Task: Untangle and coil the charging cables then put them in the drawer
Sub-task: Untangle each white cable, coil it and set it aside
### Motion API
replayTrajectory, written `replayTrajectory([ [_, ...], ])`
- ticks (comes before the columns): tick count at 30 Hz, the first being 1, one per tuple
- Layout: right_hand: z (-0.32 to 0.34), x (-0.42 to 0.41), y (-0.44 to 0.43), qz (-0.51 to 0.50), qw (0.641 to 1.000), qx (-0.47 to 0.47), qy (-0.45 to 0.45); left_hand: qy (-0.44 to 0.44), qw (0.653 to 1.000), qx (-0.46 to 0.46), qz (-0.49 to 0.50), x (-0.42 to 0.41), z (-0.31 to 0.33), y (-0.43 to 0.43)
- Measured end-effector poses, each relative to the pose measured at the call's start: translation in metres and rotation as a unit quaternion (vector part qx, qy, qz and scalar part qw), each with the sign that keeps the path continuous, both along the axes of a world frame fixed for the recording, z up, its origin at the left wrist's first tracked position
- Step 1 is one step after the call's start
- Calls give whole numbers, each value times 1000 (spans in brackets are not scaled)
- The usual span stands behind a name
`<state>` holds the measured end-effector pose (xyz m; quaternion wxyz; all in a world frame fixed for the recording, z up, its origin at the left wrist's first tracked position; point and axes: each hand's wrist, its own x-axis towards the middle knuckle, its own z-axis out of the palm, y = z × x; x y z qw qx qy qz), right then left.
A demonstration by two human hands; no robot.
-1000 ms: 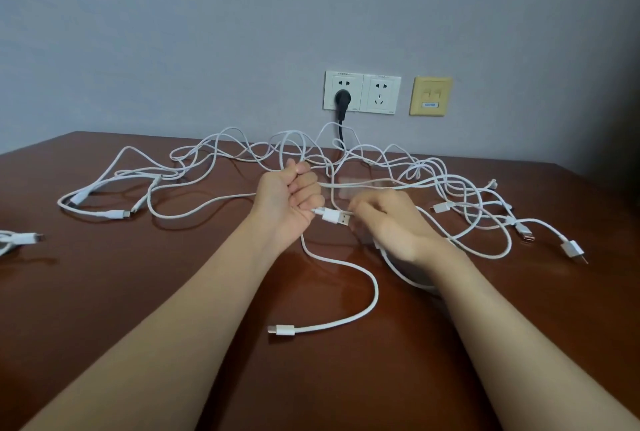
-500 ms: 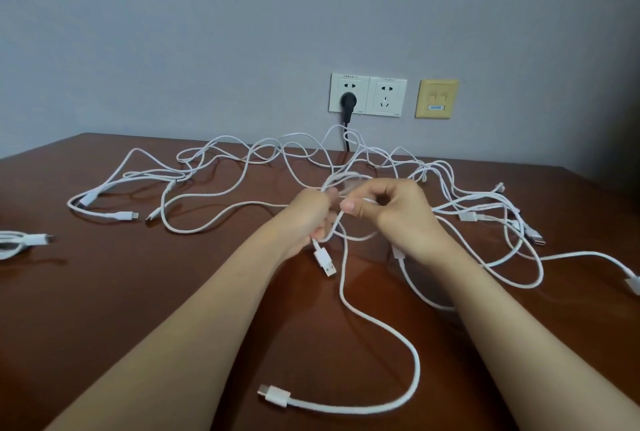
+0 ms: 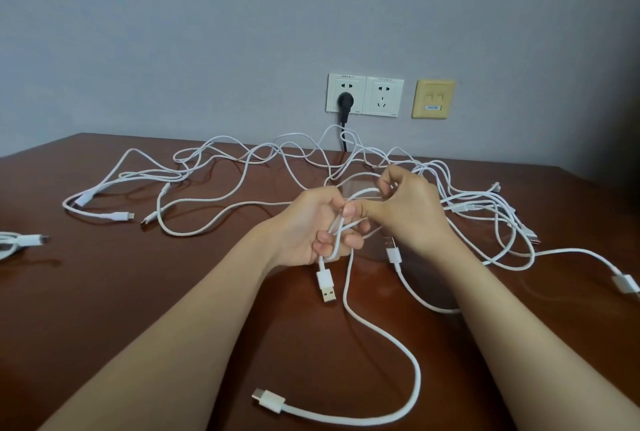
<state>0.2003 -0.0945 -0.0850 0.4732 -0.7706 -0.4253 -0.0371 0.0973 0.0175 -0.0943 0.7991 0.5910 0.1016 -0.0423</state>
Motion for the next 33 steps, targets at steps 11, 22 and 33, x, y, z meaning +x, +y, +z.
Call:
replayTrajectory([
  [11, -4, 5, 3, 98, 990, 81, 66, -19, 992, 106, 64, 6, -2, -8],
  [22, -15, 4, 2, 91, 993, -69, -27, -19, 973, -98, 208, 0, 7, 4],
  [33, -6, -6, 4, 28, 991, 35, -125, 11, 963, 10, 268, 4, 7, -2],
])
